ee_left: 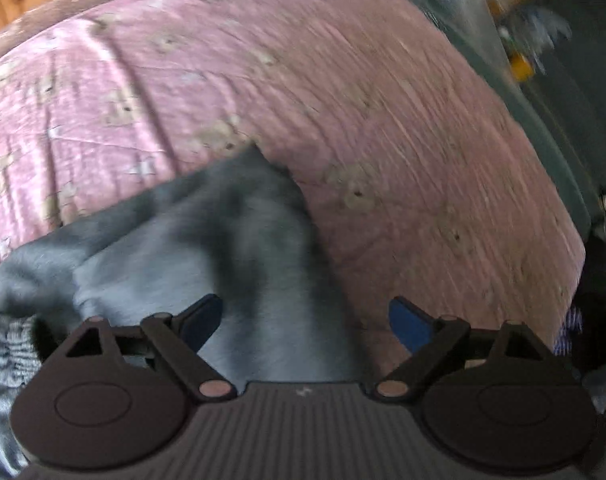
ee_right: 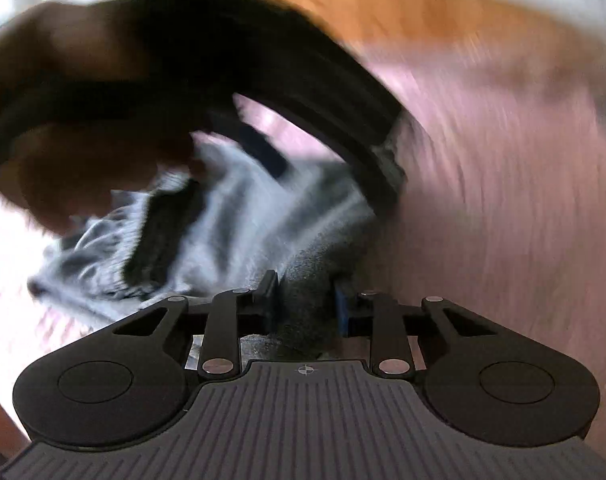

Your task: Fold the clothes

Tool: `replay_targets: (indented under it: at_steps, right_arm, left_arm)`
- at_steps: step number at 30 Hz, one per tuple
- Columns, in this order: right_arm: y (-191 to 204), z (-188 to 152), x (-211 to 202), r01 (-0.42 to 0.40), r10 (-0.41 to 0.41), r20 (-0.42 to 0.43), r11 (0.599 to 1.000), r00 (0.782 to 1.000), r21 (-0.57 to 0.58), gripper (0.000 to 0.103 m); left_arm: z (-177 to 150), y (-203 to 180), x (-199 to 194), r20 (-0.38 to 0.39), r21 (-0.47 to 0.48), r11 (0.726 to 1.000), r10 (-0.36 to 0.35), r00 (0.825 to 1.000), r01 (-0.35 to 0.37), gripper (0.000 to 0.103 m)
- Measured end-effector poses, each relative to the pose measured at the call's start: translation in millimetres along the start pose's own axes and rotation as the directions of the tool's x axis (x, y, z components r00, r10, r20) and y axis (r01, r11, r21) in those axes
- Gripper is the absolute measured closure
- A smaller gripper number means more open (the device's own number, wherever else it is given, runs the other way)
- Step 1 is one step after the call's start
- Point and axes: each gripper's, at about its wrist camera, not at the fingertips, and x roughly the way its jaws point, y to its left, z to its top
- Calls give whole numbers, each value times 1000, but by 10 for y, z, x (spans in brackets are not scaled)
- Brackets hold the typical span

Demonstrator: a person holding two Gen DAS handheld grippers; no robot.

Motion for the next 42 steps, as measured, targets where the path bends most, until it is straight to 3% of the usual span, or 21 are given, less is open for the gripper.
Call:
replay_targets:
  at_steps: [1,2,3,4,6,8,12,14,18,21,23,25,27,29,32,33,34,37,38,40,42]
  right_arm:
    - [135,39,-45,-1,2,31,998,1000,-55,77]
    - [246,67,-72,-2,8,55,995,998,-99,77]
    - [335,78,-68,-6,15,68,992,998,-127,77]
    - [413,80,-46,-8,19,73,990,997,-140,77]
    - [465,69,-34,-30,42,95,992,995,-126,77]
    - [563,130,-134,-61,79,149,991,986,-121,77]
    - [954,506,-336,-165,192,236,978,953,-127,77]
    - [1318,667,-178,-214,249,207,961,946,-178,77]
    - [2010,622,550,-284,297,20,927,955,-247,78]
    - [2356,443,917,-283,267,-94,907,959,-311,78]
    - [2486,359,956,-280,251,-127,902,960,-328,78]
    - [2579,294,981,-278,238,-155,901,959,-335,78]
    - [2642,269,1025,-277,225,-184,900,957,-338,78]
    - [2742,267,1045,-281,220,-205,897,954,-340,76]
    - [2771,259,984,-322,262,-223,897,939,-301,59]
    - [2763,271,949,-343,284,-230,896,931,-282,45]
    - [2746,300,903,-370,312,-237,892,920,-259,39]
    - [2492,472,607,-427,401,-190,896,896,-121,42]
    - [2260,546,412,-431,425,-113,902,898,-29,38]
    - [1744,528,100,-344,344,30,926,939,153,10]
    - [1213,297,52,-252,252,47,902,967,351,11]
  left_arm:
    - [-15,-27,14,-17,40,999,20,1000,-20,17]
    - [-47,-46,-1,-19,74,996,55,998,-53,34]
    - [-103,16,-76,-1,73,995,62,998,-62,79]
    - [-171,116,-176,22,56,997,55,998,-56,86]
    - [-320,354,-441,85,5,1000,23,996,-24,87]
    - [-527,726,-870,195,-95,993,-54,979,73,87]
    - [-1250,1756,-1483,394,-292,924,-119,912,246,86]
    - [-1629,2319,-1350,401,-417,864,-105,910,284,86]
    - [-2167,3010,-871,399,-567,758,-91,912,323,86]
    - [-2349,3134,-719,421,-574,736,-109,900,358,86]
    - [-2437,3205,-658,429,-578,726,-117,896,372,84]
    - [-2482,3300,-630,431,-585,713,-133,893,388,73]
    - [-2516,3398,-608,431,-590,700,-148,890,402,72]
    - [-2474,3418,-627,431,-585,706,-148,890,400,70]
    - [-2382,3462,-748,439,-571,733,-107,892,369,57]
    - [-2360,3466,-780,430,-570,746,-85,899,344,58]
    - [-2339,3443,-795,406,-565,765,-70,911,311,58]
    - [-2313,3355,-842,323,-524,832,-1,946,180,58]
    - [-2340,3319,-898,313,-513,847,28,949,144,58]
    - [-2439,3245,-1040,311,-520,847,60,949,116,44]
    - [-2554,3156,-1117,321,-539,831,52,946,137,24]
